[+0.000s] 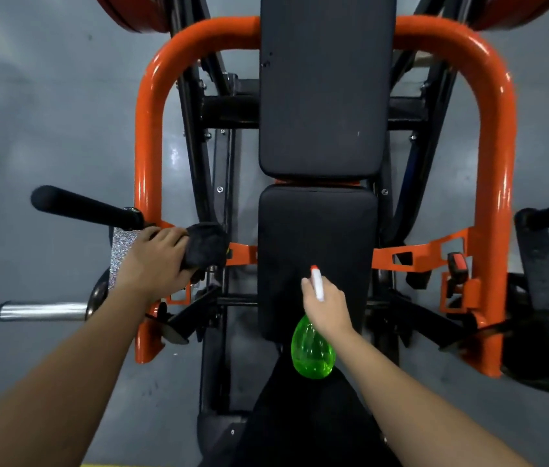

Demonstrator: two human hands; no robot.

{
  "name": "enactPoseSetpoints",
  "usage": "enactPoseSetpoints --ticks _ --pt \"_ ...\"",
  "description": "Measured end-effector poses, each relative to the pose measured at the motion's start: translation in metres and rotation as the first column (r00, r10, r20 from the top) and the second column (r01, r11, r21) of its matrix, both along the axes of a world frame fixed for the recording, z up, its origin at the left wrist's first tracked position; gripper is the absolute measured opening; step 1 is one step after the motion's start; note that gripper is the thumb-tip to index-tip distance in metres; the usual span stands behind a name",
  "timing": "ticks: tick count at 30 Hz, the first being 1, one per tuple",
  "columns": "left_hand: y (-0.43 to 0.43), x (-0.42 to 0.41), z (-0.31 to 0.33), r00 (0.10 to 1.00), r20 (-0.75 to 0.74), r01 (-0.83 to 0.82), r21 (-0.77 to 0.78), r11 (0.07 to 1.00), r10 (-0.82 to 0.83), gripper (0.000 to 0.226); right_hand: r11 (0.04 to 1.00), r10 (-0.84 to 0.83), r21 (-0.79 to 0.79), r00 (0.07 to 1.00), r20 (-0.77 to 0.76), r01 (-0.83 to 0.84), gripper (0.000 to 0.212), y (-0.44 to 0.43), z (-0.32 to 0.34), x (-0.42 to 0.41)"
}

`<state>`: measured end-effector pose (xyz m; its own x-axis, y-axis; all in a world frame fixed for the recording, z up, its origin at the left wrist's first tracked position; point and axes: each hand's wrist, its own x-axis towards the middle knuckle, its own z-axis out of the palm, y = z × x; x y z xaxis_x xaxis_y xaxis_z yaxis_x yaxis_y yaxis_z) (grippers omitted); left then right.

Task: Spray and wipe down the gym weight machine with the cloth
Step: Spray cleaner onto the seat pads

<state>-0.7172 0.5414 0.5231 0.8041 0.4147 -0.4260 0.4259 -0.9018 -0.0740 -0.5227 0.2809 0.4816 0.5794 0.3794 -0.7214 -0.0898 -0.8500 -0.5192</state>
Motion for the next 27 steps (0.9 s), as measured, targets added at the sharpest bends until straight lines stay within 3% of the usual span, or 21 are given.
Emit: enactPoseSetpoints --ticks 4,8,11,15,18,23,27 --pt "0.002 -0.002 -0.008 0.997 0.072 0.031 0.037 0.999 -0.034 0.047 0.977 -0.211 0.027 0.963 0.168 0.209 0.030 -0.023 -0.011 0.008" --pt "0.000 -0.004 -0.010 0.990 0.127 0.053 0.062 0.997 -0.060 0.046 0.977 -0.214 0.064 0.938 0.273 0.204 0.037 -0.035 -0.006 0.018" --pt "-0.003 -0.003 -0.007 0.992 0.115 0.053 0.057 0.997 -0.059 0.051 0.994 -0.083 -0.047 0.963 0.255 0.099 0.036 -0.039 -0.001 0.025" --pt "-0.004 -0.003 -0.003 0.995 0.081 0.049 0.053 0.997 -0.053 0.055 0.980 -0.003 -0.200 0.998 -0.056 -0.008 0.034 -0.057 -0.021 0.027" --pt "-0.004 -0.004 -0.004 0.997 0.067 0.044 0.056 0.997 -0.048 0.055 0.940 0.221 -0.236 0.966 -0.137 -0.248 0.025 -0.063 -0.020 0.011" --pt "-0.003 -0.003 -0.006 0.998 0.045 0.039 0.065 0.997 -0.042 0.052 0.842 0.502 -0.163 0.857 -0.115 -0.515 0.030 -0.051 -0.026 -0.027" --pt "-0.003 -0.003 -0.006 0.999 0.024 0.037 0.059 0.998 -0.038 0.054 0.779 0.572 -0.292 0.820 -0.033 -0.555 0.030 -0.042 -0.023 -0.033"
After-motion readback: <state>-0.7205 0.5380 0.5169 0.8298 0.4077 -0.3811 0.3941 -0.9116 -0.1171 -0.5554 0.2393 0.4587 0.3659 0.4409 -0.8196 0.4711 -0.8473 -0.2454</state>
